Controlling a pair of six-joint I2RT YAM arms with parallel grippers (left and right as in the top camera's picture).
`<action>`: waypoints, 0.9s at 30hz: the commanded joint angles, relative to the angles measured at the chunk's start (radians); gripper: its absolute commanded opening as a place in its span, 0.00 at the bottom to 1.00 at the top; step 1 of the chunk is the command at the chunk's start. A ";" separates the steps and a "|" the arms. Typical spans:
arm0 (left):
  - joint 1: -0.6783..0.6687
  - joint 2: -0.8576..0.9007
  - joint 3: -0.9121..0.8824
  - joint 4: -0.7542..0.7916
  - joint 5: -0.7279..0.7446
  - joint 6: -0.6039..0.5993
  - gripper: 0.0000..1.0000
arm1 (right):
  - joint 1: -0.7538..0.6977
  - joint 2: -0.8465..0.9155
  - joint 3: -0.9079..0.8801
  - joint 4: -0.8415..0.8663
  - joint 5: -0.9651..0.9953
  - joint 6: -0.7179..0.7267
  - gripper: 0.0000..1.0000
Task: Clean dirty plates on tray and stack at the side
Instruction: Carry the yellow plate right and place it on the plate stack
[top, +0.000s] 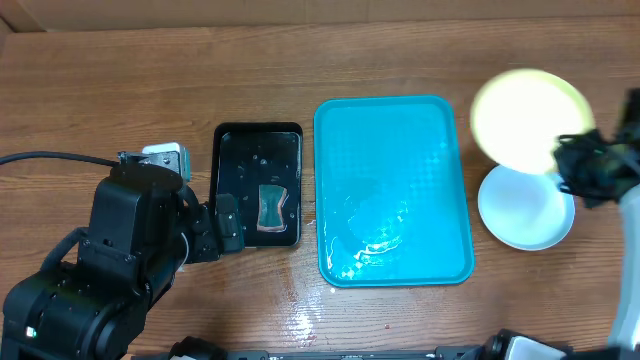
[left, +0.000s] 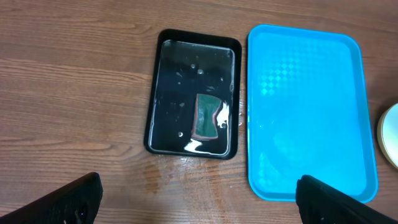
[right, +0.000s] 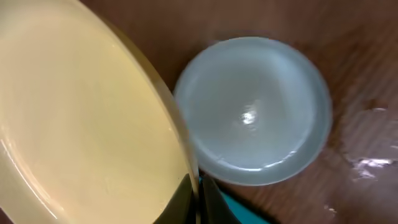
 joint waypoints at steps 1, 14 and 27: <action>0.005 0.002 0.014 0.002 -0.016 0.001 1.00 | -0.130 0.066 -0.050 -0.017 -0.018 -0.079 0.04; 0.005 0.002 0.014 0.002 -0.016 0.001 1.00 | -0.237 0.159 -0.267 0.067 -0.025 -0.165 0.04; 0.005 0.002 0.014 0.002 -0.016 0.001 1.00 | -0.217 -0.029 -0.229 0.013 -0.261 -0.351 0.52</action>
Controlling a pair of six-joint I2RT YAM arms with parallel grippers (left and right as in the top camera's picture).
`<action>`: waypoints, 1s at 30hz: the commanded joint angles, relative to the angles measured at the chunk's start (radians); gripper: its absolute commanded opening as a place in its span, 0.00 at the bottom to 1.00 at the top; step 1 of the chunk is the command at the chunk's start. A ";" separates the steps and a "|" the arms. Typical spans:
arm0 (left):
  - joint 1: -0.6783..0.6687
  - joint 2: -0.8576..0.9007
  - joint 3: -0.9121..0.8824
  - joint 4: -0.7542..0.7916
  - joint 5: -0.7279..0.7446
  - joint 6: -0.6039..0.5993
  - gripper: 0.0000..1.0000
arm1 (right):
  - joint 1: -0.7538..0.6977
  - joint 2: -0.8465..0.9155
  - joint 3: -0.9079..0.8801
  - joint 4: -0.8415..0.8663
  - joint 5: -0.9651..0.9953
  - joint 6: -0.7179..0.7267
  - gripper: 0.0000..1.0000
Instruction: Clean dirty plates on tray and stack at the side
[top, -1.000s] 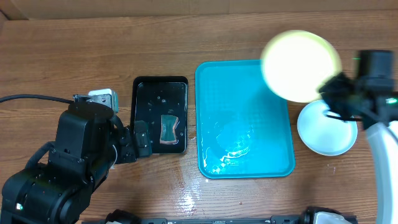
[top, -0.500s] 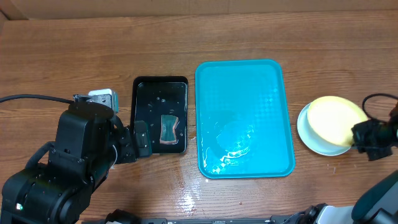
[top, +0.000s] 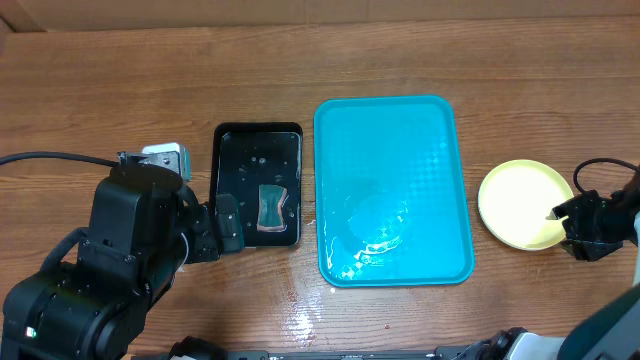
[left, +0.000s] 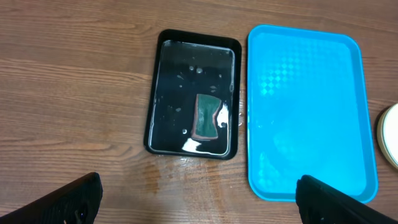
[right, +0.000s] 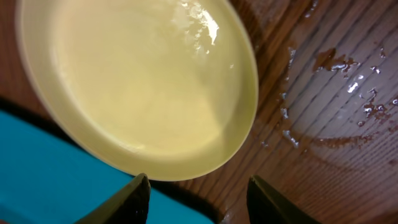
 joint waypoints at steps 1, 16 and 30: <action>0.005 0.002 0.014 0.002 -0.016 0.001 1.00 | 0.029 -0.160 0.039 -0.008 -0.131 -0.090 0.52; 0.005 0.002 0.014 0.002 -0.016 0.001 1.00 | 0.579 -0.647 0.041 0.044 -0.253 -0.284 1.00; 0.005 0.002 0.014 0.002 -0.016 0.001 1.00 | 0.591 -0.603 0.041 0.040 -0.253 -0.284 1.00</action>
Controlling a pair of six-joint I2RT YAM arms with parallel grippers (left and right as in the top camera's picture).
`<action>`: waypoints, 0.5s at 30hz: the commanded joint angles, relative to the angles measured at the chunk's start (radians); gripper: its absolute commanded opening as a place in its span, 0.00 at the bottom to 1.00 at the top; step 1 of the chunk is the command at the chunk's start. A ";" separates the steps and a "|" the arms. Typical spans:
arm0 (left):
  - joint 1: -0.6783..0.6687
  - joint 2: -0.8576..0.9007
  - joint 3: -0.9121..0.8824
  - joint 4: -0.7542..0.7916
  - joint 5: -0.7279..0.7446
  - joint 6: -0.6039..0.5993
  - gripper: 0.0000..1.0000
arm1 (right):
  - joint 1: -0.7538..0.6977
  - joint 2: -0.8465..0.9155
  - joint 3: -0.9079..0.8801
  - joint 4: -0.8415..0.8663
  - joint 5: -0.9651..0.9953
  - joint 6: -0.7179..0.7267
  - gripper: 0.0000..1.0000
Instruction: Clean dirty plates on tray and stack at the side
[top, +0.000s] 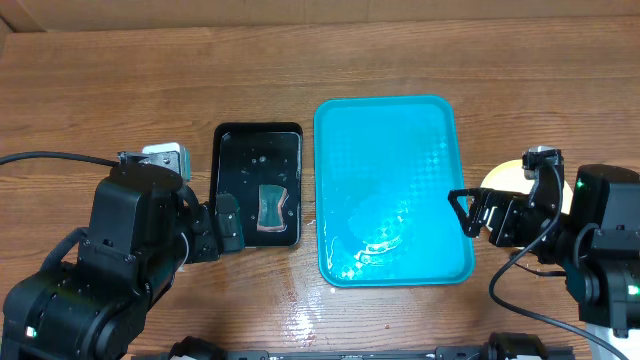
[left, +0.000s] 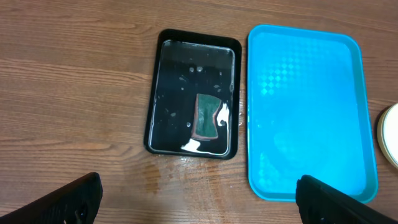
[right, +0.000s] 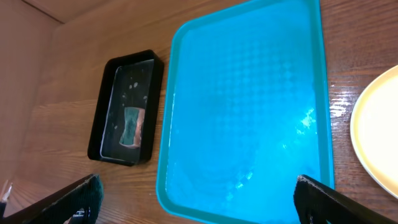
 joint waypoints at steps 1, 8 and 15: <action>0.005 0.002 0.014 0.002 -0.016 0.001 1.00 | 0.006 0.015 0.023 0.003 -0.001 -0.008 1.00; 0.005 0.002 0.014 0.002 -0.016 0.001 1.00 | 0.039 -0.001 0.021 -0.041 0.041 -0.012 1.00; 0.005 0.002 0.014 0.002 -0.016 0.001 1.00 | 0.039 -0.157 0.017 -0.011 0.144 -0.012 1.00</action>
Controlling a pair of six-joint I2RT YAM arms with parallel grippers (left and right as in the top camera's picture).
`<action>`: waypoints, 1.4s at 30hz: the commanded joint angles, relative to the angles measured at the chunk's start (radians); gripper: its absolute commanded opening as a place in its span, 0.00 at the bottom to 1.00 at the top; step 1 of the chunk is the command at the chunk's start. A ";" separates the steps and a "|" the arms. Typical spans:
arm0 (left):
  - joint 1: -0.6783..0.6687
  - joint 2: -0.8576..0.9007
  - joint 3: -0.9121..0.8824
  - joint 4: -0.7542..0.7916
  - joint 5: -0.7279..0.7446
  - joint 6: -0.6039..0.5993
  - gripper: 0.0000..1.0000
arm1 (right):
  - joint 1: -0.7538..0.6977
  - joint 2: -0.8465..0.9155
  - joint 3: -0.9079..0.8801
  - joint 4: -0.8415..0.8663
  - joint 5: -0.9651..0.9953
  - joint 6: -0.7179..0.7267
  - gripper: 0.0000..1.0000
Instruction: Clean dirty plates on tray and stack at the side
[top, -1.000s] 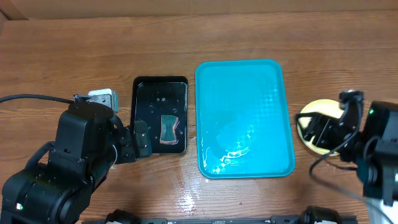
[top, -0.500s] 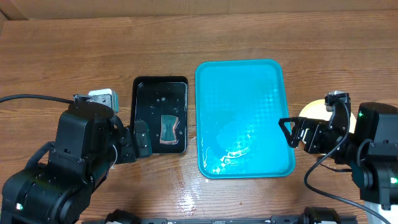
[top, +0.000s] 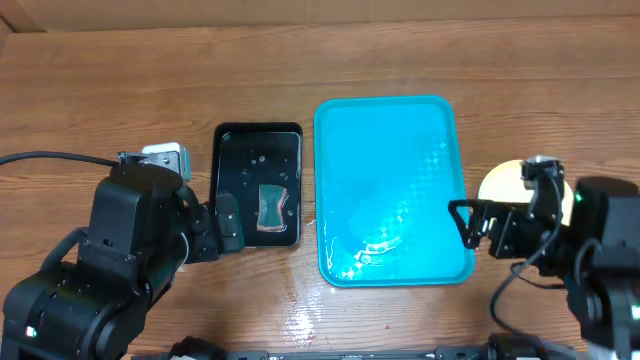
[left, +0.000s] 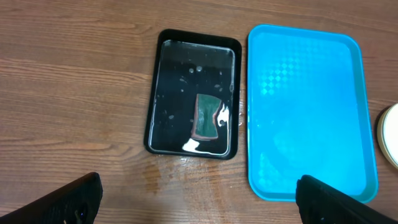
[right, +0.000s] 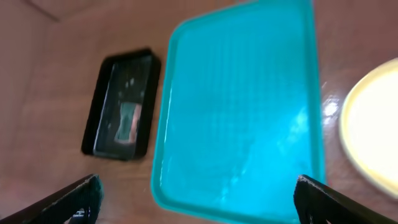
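The blue tray (top: 390, 190) lies mid-table with only water on it. To its right a yellow plate (top: 503, 181) rests on the wood, partly under my right arm; its rim also shows in the left wrist view (left: 388, 134) and right wrist view (right: 373, 134). No other plate shows. My right gripper (top: 467, 225) hangs open over the tray's near right corner, fingers wide apart (right: 196, 202). My left gripper (top: 228, 222) is open and empty (left: 199, 202) beside the black tray.
A black tray (top: 257, 185) of water holds a green sponge (top: 270, 208) just left of the blue tray. Water streaks wet the wood near the front edge (top: 300, 315). A cable (top: 50, 157) trails off to the left.
My right arm has drawn back a little toward the near edge, and its view is now blurred. The yellow plate, trays, sponge and left arm have not moved.
My right gripper first held the yellow plate tilted above a white plate on the right. Then the yellow plate lay where the white one had been, with the gripper open beside it. After that the arm stood back near the tray's corner, as now.
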 joint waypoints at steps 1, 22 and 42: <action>0.005 0.002 0.014 0.002 -0.016 0.001 1.00 | 0.006 -0.102 0.012 0.027 0.114 -0.010 1.00; 0.005 0.002 0.014 0.002 -0.016 0.001 1.00 | 0.005 -0.592 -0.497 0.404 0.210 -0.010 1.00; 0.005 0.002 0.014 0.002 -0.016 0.001 1.00 | 0.006 -0.790 -0.925 0.854 0.205 -0.005 1.00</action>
